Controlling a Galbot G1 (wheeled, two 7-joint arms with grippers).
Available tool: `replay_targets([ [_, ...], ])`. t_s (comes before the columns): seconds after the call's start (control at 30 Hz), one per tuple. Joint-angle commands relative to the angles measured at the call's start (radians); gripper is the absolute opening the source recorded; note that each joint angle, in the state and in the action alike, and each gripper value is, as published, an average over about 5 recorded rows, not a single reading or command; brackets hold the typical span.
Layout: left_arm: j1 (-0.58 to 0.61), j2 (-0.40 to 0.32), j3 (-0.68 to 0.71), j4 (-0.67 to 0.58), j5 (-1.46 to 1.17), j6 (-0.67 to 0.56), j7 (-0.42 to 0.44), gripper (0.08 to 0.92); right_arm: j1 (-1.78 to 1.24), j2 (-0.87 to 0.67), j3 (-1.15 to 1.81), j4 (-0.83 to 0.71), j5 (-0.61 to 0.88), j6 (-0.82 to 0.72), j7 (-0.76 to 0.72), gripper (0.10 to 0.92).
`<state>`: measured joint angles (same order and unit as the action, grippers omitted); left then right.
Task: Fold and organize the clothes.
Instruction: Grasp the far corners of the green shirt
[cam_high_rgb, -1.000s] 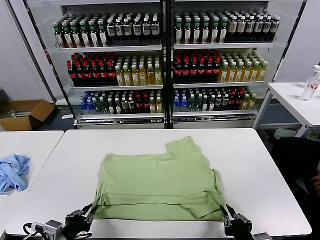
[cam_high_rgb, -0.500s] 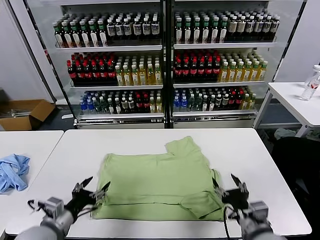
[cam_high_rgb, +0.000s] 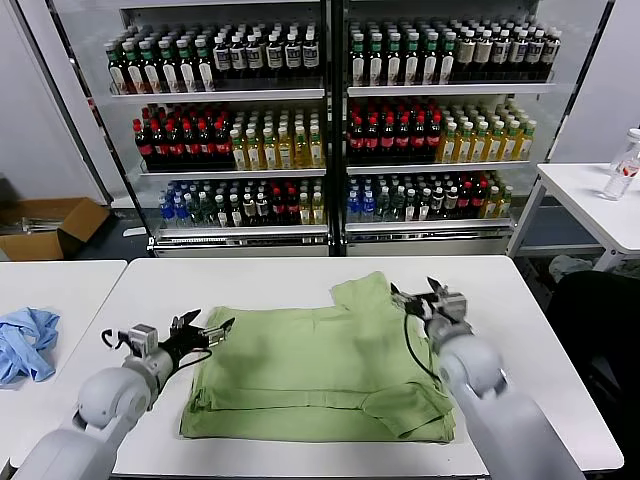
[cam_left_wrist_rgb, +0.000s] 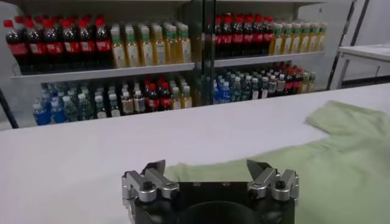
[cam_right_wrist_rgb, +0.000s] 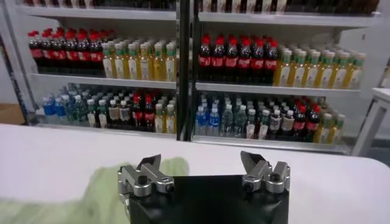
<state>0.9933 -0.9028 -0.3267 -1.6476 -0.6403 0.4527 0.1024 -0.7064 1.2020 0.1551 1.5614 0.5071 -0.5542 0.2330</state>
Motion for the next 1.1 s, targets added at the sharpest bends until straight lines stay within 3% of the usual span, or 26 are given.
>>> replay_targets([
  [0.03, -0.262, 0.011, 0.122, 0.299, -0.019, 0.0, 0.094, 0.823, 0.294, 0.16, -0.098, -0.441, -0.04, 0.026, -0.027, 0.823],
  [0.3, -0.248, 0.011, 0.098, 0.328, -0.02, 0.03, 0.165, 0.823, 0.28, 0.216, -0.052, -0.574, -0.1, 0.045, -0.034, 0.823],
  [0.67, -0.242, 0.0, 0.1, 0.335, 0.002, 0.042, 0.191, 0.823, 0.263, 0.238, -0.029, -0.598, -0.12, 0.096, -0.089, 0.807],
  [0.83, -0.236, -0.003, 0.098, 0.335, 0.03, 0.061, 0.207, 0.795, 0.257, 0.231, -0.027, -0.581, -0.083, 0.085, -0.101, 0.681],
  [1.1, -0.215, 0.002, 0.103, 0.324, 0.033, 0.063, 0.209, 0.575, 0.242, 0.226, -0.026, -0.568, -0.064, 0.07, -0.086, 0.456],
])
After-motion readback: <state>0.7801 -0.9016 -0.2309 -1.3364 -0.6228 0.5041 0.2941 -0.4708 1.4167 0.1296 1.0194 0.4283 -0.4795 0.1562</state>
